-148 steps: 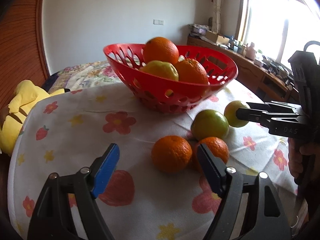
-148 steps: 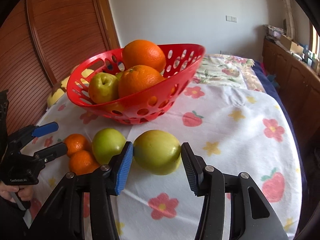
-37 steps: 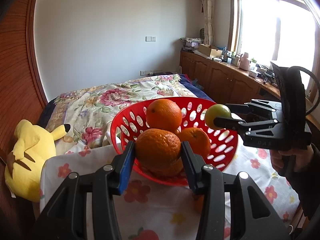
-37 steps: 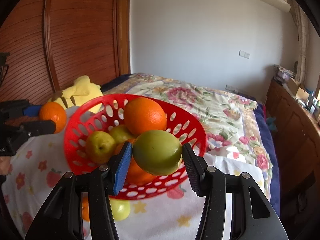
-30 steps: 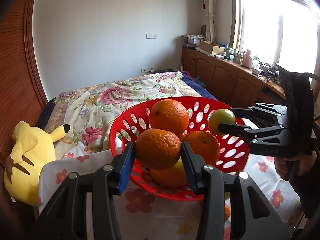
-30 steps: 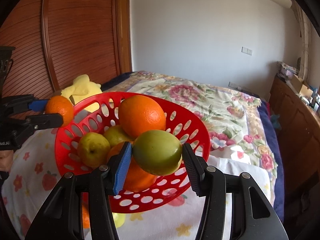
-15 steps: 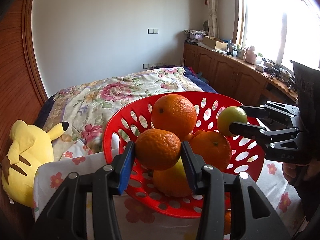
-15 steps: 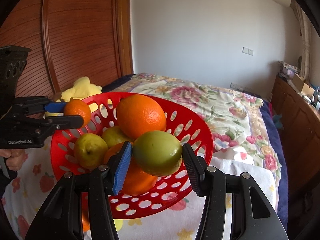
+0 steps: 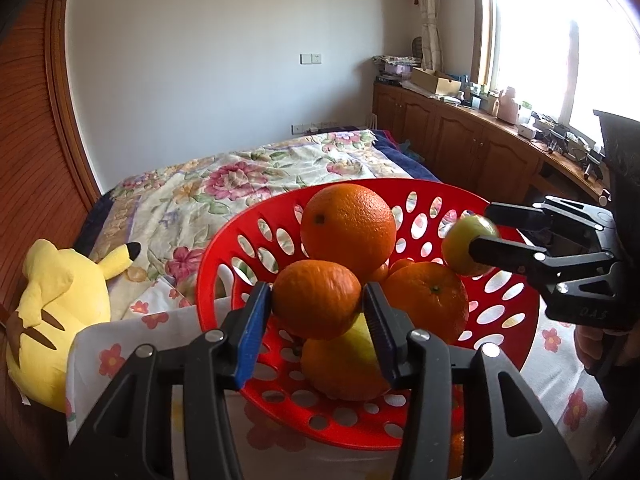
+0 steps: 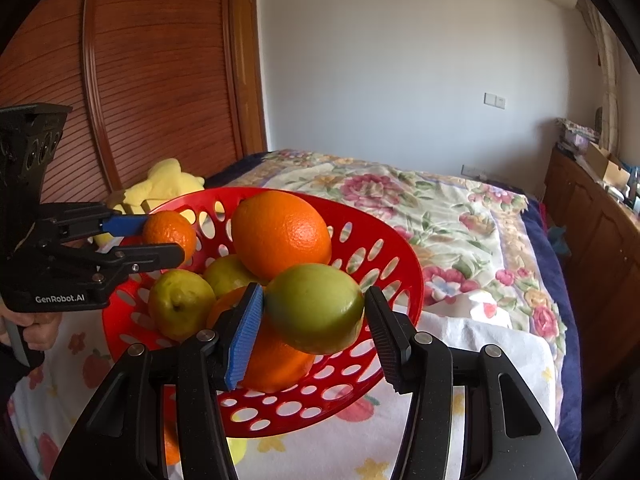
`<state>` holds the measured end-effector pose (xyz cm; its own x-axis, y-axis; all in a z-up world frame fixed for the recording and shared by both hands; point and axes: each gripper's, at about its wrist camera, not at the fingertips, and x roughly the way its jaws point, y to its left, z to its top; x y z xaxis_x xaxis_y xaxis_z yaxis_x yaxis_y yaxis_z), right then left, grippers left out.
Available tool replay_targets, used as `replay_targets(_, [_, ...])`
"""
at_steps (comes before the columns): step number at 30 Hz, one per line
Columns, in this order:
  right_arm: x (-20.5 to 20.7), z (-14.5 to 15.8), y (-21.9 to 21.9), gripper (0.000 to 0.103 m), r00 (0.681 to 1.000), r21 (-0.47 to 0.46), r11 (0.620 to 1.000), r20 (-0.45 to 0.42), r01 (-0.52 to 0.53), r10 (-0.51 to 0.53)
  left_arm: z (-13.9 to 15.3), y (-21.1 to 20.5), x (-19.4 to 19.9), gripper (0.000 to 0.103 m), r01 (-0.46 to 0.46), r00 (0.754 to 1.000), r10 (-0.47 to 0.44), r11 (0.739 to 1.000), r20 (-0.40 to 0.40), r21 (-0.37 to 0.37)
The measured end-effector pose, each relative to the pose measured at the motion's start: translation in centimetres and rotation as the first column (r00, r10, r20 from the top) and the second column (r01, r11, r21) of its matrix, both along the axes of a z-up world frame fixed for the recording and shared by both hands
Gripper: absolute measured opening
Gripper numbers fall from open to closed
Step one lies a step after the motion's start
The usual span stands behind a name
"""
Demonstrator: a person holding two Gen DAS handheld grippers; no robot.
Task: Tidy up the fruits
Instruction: 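Lower the mandarin and green apple into the basket and open both tools, then move the left tool to the last mandarin while the right tool approaches the last green apple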
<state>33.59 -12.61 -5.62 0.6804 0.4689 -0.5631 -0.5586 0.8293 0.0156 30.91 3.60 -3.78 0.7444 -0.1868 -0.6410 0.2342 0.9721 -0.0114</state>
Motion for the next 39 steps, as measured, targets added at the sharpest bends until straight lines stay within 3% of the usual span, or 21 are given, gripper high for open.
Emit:
replay_targets(9, [-1.0, 1.4, 0.0, 0.054, 1.0, 0.004, 1.0, 0.031, -0.004, 0.004, 0.9, -0.2, -2.6, 0.052, 0.007, 1.0, -0.006, 1.0, 0.029, -0.012])
replay_targets(21, [-5.9, 2.7, -1.1, 0.054, 0.999, 0.017, 1.0, 0.047, 0.008, -0.008, 2.1, -1.4, -8.6, 0.055, 0.029, 0.997, -0.028, 1.0, 0.069, -0.002])
replay_targets(39, [-12.3, 1.8, -2.1, 0.054, 0.999, 0.037, 0.999, 0.034, 0.025, -0.026, -0.1, -2.3, -14.2, 0.059, -0.004, 0.999, 0.005, 1.0, 0.041, -0.028])
